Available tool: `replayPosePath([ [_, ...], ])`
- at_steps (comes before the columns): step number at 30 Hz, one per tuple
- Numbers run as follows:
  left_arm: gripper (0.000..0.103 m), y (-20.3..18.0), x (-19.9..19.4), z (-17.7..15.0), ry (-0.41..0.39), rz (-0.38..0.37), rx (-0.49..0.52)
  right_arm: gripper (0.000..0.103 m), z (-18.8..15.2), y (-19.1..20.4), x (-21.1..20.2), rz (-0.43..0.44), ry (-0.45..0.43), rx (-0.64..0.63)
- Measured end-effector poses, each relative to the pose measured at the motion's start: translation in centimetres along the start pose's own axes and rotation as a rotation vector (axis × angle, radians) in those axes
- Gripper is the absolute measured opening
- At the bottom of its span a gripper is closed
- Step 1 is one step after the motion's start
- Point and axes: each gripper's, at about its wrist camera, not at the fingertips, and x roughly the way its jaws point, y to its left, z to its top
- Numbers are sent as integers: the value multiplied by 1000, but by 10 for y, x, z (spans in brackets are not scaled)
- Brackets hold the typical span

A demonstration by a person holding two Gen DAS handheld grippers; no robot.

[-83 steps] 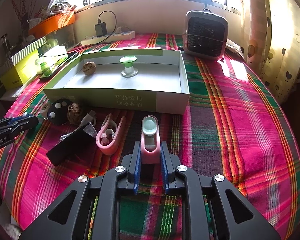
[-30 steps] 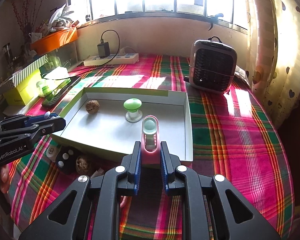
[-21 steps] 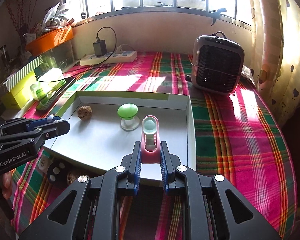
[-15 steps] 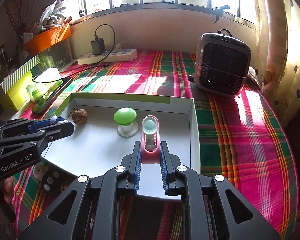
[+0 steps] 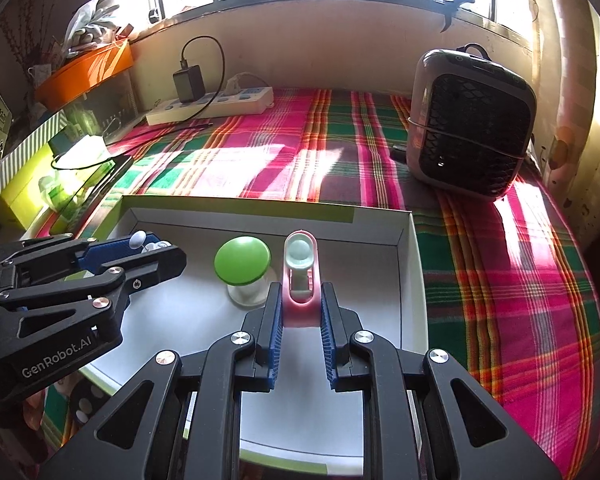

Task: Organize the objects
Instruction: 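Lift and carry the white knob and pink clip over the white box with both tools, then open the right tool over the box while the left tool releases the white knob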

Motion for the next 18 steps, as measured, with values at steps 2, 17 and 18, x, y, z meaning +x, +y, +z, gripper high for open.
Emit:
replayPosePath([
  [2,24,1,5,1,8,0,-10,19,0,-1,2,-6,4,1],
  [17,24,3,23,2,39,6,-15,19,3,-1,13,-3,21,5],
  [18,24,2,23,2,41,8,-14,19,3,-2,14,-5,22,6],
])
